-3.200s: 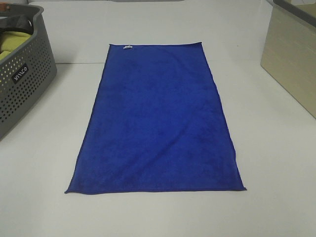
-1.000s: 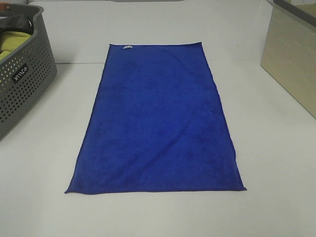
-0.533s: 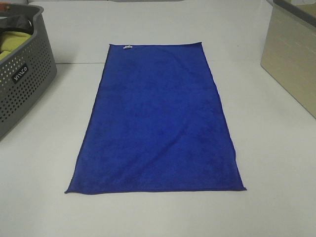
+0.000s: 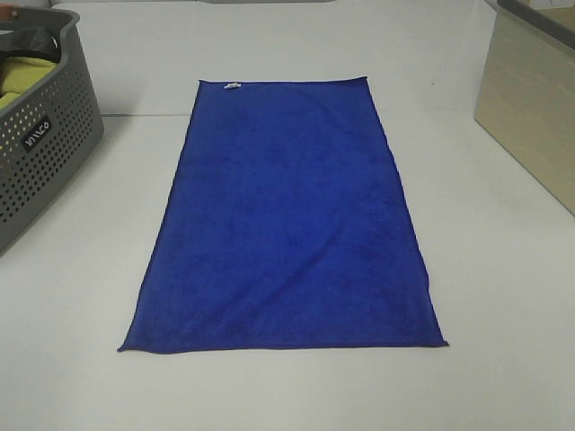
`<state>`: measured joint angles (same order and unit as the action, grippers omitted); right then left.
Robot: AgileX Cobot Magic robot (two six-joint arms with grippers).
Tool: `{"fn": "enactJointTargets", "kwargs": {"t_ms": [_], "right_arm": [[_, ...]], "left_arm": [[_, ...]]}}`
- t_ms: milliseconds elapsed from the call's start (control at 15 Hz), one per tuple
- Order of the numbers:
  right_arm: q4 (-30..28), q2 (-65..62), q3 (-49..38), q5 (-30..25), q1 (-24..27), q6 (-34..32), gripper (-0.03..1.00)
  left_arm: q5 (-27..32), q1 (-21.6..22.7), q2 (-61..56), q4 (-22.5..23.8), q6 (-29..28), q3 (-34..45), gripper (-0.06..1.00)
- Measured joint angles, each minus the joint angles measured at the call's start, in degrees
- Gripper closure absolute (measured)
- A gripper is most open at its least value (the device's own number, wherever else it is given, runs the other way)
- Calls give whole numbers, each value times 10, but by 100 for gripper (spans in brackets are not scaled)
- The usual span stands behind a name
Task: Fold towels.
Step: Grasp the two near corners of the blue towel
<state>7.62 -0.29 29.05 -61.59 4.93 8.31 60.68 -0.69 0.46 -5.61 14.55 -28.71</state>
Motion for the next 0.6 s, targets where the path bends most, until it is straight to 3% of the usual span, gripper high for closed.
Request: {"fn": "enactJointTargets", "kwargs": {"t_ms": [333, 600], "right_arm": [[6, 8, 2, 6, 0, -17, 21], [52, 119, 30, 42, 0, -56, 21]], "left_arm": [[-15, 0, 0, -3, -20, -6, 22], [-157, 0, 43, -47, -129, -1, 22]]}}
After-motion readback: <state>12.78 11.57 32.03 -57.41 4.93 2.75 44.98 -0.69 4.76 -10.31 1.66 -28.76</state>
